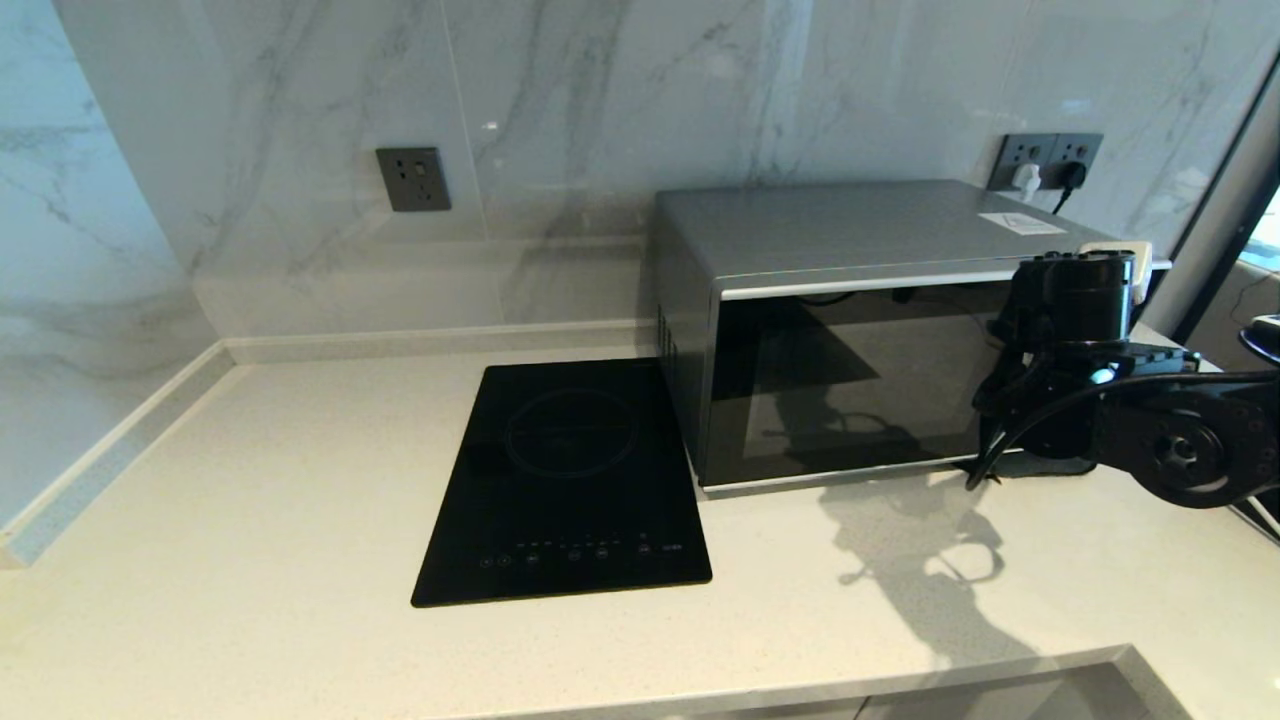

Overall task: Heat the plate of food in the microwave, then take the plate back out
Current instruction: Open the microwave oven

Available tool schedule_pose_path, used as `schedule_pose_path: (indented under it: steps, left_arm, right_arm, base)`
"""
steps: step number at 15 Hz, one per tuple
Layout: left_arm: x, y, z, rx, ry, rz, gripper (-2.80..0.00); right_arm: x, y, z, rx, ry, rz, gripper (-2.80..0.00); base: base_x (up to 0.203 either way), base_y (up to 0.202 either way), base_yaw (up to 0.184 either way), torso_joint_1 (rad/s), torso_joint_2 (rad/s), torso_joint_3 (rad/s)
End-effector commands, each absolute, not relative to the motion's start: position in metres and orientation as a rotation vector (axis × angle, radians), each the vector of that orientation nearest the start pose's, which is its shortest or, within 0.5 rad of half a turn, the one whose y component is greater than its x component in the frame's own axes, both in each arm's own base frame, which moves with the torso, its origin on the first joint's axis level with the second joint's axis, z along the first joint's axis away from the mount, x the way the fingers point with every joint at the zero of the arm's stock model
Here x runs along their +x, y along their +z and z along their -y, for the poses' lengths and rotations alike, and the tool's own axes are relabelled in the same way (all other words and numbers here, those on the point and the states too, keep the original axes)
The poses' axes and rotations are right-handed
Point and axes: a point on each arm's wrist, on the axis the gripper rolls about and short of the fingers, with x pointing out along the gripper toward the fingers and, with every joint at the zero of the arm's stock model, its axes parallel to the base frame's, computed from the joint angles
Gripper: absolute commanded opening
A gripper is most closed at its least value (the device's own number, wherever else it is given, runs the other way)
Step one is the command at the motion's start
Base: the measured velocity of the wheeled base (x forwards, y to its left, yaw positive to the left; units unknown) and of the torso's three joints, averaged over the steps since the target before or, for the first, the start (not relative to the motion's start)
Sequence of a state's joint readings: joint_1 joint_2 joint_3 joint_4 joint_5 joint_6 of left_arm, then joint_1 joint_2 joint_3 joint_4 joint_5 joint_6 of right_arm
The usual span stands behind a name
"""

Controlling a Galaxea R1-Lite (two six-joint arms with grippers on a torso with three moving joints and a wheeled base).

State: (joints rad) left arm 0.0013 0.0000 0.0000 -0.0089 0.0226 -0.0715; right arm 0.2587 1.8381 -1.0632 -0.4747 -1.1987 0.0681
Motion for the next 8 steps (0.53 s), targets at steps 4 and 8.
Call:
schedule_pose_path:
  steps: [4,8]
  left_arm:
    - [-0.0227,0.0765,-0.0005,-0.072,0.024,0.009,-2.8]
    - [-0.0227,0.0765,-0.0005,-0.072,0.024,0.009,-2.8]
  right_arm:
    - [0.3342,0.1978,-0.0674,-0.141,-0.946,-0.192,0.0]
    - [0.3346,0.1962,-0.0675,-0.144,-0.944,-0.196,0.0]
  base:
    - [0.0,0.0,0.0,0.0,0.0,0.0]
    - [0.0,0.0,0.0,0.0,0.0,0.0]
